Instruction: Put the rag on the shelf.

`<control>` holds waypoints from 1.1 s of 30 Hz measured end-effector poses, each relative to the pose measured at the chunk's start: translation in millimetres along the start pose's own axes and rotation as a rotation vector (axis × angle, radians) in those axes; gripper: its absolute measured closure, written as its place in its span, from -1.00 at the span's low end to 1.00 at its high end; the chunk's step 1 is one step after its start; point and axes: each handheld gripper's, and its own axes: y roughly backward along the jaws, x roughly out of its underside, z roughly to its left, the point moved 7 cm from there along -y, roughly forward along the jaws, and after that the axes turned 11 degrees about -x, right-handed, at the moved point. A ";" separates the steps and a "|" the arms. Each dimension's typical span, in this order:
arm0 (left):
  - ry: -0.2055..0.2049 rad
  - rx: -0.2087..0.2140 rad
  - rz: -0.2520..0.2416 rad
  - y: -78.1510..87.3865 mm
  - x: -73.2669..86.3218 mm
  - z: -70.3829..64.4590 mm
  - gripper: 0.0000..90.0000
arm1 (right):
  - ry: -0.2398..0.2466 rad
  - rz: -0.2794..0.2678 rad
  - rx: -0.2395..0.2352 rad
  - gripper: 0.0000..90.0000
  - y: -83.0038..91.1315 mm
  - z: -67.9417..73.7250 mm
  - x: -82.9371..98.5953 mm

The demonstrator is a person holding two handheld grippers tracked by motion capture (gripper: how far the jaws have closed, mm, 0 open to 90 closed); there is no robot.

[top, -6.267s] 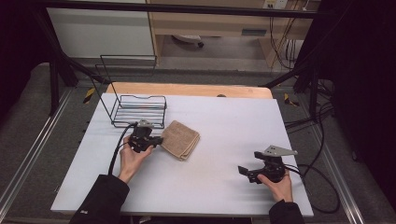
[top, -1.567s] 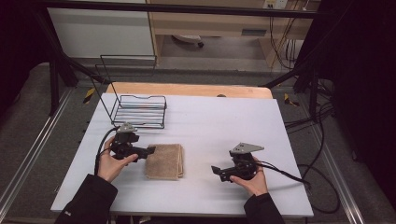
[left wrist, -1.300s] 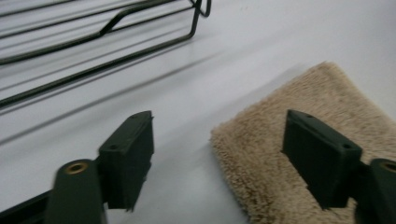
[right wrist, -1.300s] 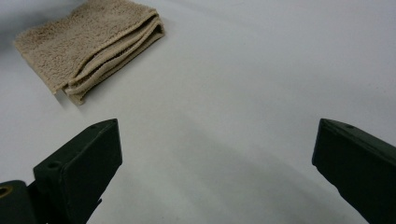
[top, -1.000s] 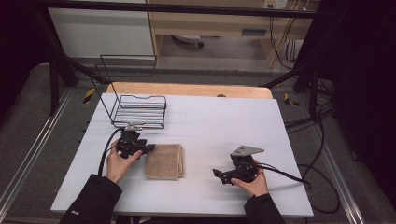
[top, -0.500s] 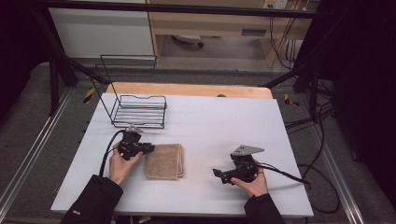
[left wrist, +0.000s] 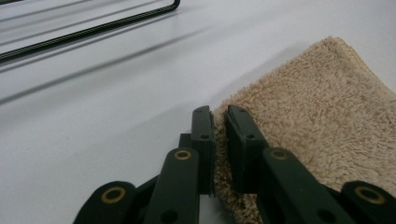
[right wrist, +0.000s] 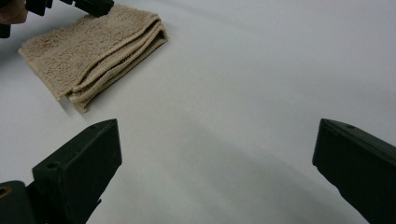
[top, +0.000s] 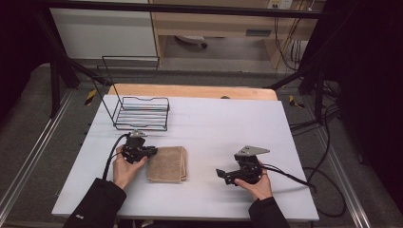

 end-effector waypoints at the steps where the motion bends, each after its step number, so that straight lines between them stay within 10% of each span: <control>1: 0.000 0.001 0.000 0.0 0.1 0.1 0.80 | 0.003 0.003 0.001 -0.97 -0.8 0.5 -0.8; 33: -0.031 0.007 -0.016 -0.6 1.1 0.1 0.78 | 0.025 -0.011 0.009 -0.89 -69.6 19.7 -74.4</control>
